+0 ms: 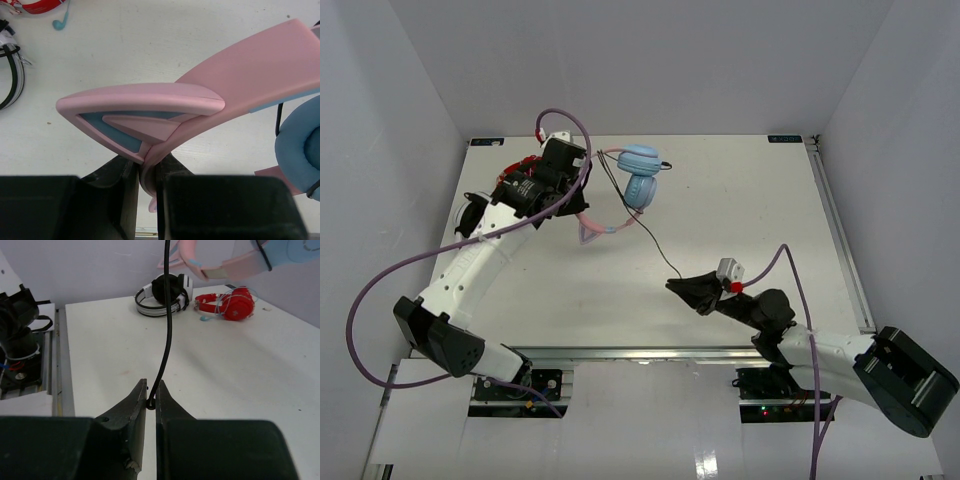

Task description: Wrap the headphones

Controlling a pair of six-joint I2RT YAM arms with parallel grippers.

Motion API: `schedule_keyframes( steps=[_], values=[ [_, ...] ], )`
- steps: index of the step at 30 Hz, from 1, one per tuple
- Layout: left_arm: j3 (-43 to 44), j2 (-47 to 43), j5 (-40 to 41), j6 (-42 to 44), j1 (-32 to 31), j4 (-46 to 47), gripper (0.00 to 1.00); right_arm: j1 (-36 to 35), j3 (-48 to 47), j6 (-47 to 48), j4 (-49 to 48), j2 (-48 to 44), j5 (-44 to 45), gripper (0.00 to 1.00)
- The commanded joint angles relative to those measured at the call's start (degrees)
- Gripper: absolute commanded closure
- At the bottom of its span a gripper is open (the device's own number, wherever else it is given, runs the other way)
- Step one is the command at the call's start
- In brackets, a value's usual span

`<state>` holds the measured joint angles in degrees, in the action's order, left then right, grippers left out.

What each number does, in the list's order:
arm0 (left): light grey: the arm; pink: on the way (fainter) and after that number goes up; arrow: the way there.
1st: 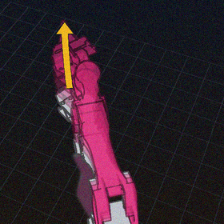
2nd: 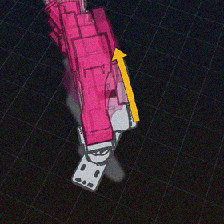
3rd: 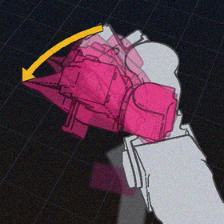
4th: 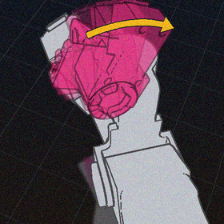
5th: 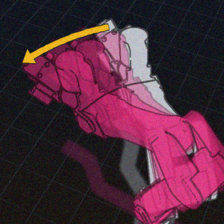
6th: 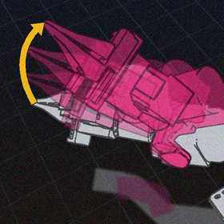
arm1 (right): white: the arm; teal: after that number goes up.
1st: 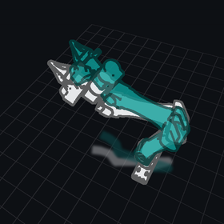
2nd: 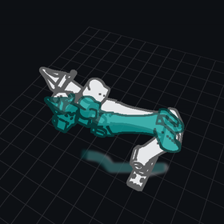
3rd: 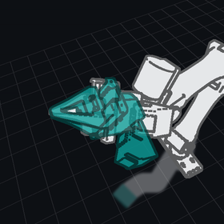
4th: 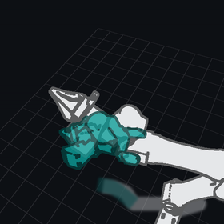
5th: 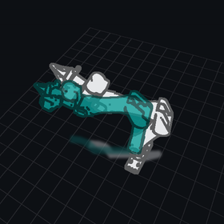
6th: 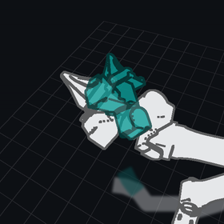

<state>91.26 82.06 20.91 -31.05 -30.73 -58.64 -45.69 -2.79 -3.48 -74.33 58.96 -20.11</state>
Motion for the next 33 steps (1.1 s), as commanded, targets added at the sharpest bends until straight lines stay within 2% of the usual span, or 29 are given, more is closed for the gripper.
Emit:
schedule_keyframes(
  steps=[1, 10, 13, 17, 21, 26, 33],
  values=[
    [-0.2, -4.8, -8.1, -0.5, 0.3, 5.7, 1.0, -0.1, 12.0, 4.7, -20.5, -0.4, 6.0, 0.92],
    [-3.8, -10.7, -23.0, 0.6, 0.3, 7.8, 1.0, 1.5, 7.0, 4.1, -20.8, 11.7, 6.8, 0.92],
    [-5.9, -13.5, -26.9, 3.6, 0.3, 8.4, 1.0, 4.7, 4.9, 1.3, -21.3, 15.1, 4.3, 0.92],
    [-9.2, -14.8, -35.9, 9.2, 0.3, 7.0, 1.0, 10.3, 0.1, -2.8, -22.1, 19.2, 0.0, 0.92],
    [-11.9, -16.2, -29.4, 12.4, 0.3, 4.4, 1.0, 14.3, -1.6, -5.8, -22.2, 19.4, -3.8, 0.92],
    [-12.5, -17.5, -28.8, 13.3, 0.3, 4.0, 1.0, 16.3, -2.4, -7.6, -22.3, 19.8, -6.8, 0.92],
    [-10.5, -17.3, -13.6, 8.1, 0.3, 3.2, 1.0, 16.3, -1.5, -9.4, -26.4, 22.5, -9.8, 0.92]
  ],
)
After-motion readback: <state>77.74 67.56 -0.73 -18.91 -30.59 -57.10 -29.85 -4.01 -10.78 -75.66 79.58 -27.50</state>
